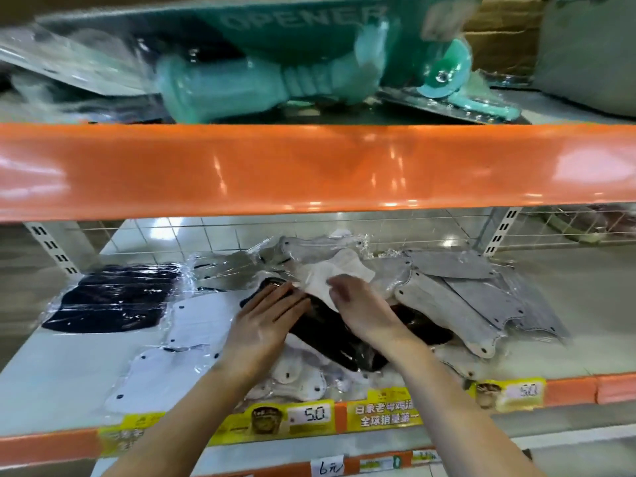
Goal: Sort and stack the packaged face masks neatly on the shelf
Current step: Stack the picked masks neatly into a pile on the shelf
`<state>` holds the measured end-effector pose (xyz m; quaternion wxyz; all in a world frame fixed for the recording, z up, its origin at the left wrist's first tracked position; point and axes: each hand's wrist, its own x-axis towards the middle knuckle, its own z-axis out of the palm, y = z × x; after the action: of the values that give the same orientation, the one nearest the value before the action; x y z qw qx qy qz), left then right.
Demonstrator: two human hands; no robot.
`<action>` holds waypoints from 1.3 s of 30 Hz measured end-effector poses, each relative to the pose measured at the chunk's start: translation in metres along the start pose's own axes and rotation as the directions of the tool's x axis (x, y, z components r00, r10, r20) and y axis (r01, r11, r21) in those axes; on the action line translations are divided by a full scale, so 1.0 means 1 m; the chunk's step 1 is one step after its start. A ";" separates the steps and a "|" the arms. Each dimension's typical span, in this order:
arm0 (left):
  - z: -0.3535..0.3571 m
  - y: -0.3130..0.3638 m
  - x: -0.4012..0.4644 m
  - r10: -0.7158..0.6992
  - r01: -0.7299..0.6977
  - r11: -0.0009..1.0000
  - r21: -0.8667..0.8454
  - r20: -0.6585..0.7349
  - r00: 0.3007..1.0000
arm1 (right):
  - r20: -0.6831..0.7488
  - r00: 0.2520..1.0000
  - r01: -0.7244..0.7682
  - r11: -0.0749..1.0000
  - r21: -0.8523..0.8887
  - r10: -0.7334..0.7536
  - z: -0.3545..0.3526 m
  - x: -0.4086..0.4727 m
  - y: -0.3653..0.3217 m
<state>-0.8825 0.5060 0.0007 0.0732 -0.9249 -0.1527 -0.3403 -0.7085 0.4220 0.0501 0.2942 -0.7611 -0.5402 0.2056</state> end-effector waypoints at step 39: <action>-0.070 -0.257 -0.188 -0.540 0.430 0.841 0.329 0.440 0.718 | 0.147 0.939 0.342 0.804 -0.486 -0.311 0.295 0.095 -0.186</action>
<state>-1.1460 0.6880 -0.0604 0.0311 -0.8955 -0.4385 -0.0693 -0.9936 0.6233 -0.0436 0.0996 -0.7004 -0.7063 0.0265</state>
